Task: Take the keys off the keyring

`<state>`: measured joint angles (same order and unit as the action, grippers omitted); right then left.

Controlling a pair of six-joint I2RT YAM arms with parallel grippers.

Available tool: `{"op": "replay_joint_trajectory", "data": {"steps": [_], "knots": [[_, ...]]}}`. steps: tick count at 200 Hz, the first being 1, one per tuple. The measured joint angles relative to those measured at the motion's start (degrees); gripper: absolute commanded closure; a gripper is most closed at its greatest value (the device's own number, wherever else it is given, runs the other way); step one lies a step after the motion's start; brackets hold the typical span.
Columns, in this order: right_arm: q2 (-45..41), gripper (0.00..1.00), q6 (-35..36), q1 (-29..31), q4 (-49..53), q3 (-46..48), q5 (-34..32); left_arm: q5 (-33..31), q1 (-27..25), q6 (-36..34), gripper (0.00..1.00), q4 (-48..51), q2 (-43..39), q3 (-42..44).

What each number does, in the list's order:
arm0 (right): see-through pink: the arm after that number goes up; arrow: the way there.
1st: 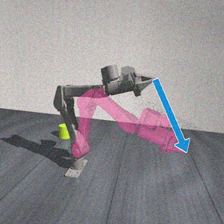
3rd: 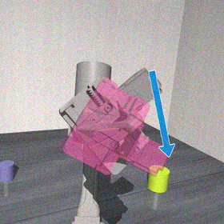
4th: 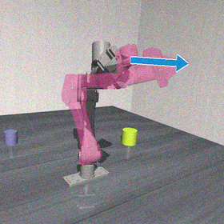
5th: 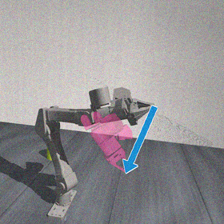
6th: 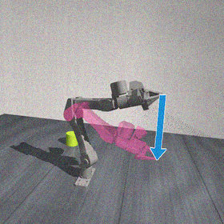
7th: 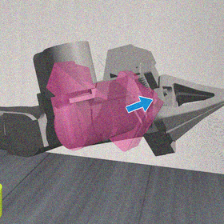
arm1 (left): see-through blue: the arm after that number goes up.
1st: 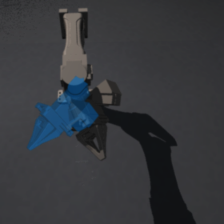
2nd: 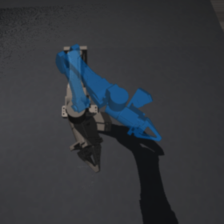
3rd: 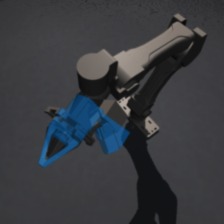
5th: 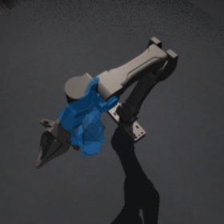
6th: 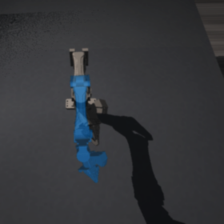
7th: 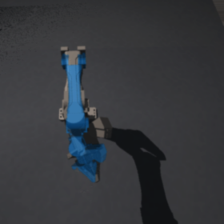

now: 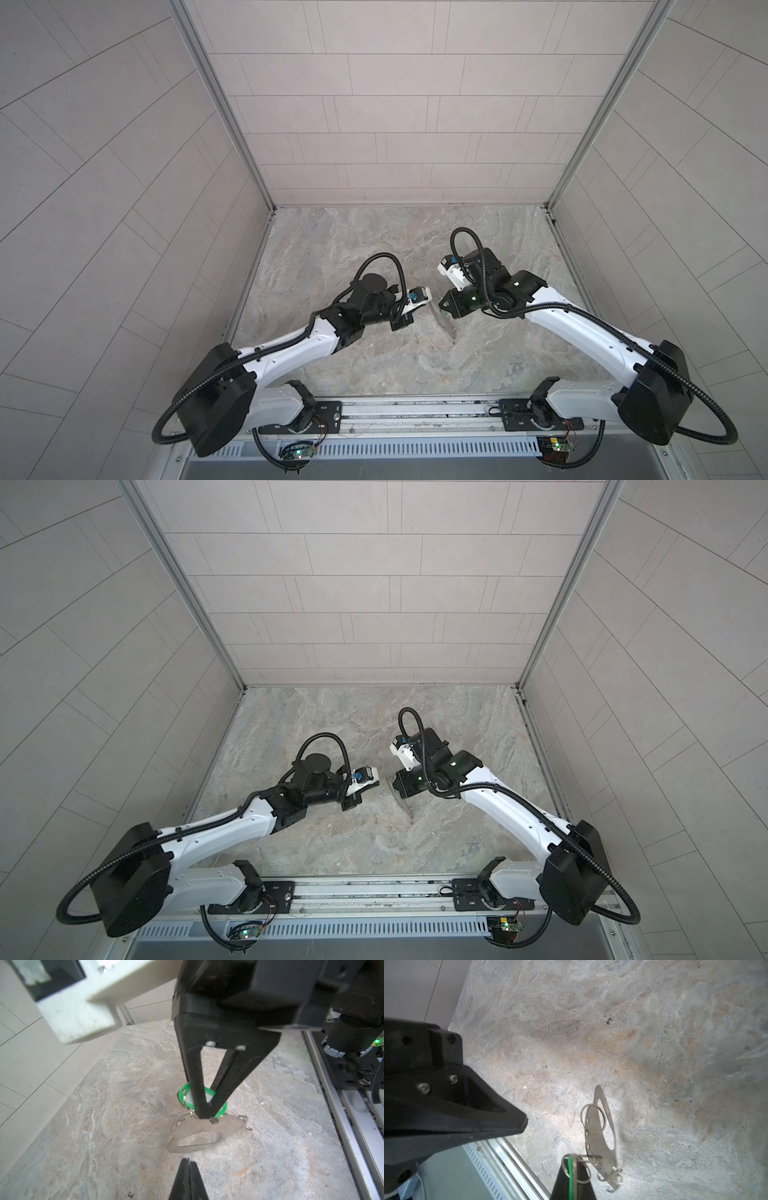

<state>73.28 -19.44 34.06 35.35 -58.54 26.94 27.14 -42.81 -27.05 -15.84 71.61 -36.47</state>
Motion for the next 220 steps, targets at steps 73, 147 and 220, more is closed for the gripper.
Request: {"op": "replay_joint_trajectory", "data": {"steps": [73,147,220], "knots": [[1.09,1.00,1.66,0.00,-0.66,1.81,2.49,9.51,5.16,1.40,0.68,2.03,4.76,-1.31],[2.25,1.00,2.34,0.00,-0.87,1.81,3.74,14.43,6.78,0.39,0.60,1.70,7.43,-2.10],[4.70,1.00,3.39,0.00,-1.22,0.39,3.93,14.88,6.73,1.44,0.61,-1.86,10.32,-2.51]]}}
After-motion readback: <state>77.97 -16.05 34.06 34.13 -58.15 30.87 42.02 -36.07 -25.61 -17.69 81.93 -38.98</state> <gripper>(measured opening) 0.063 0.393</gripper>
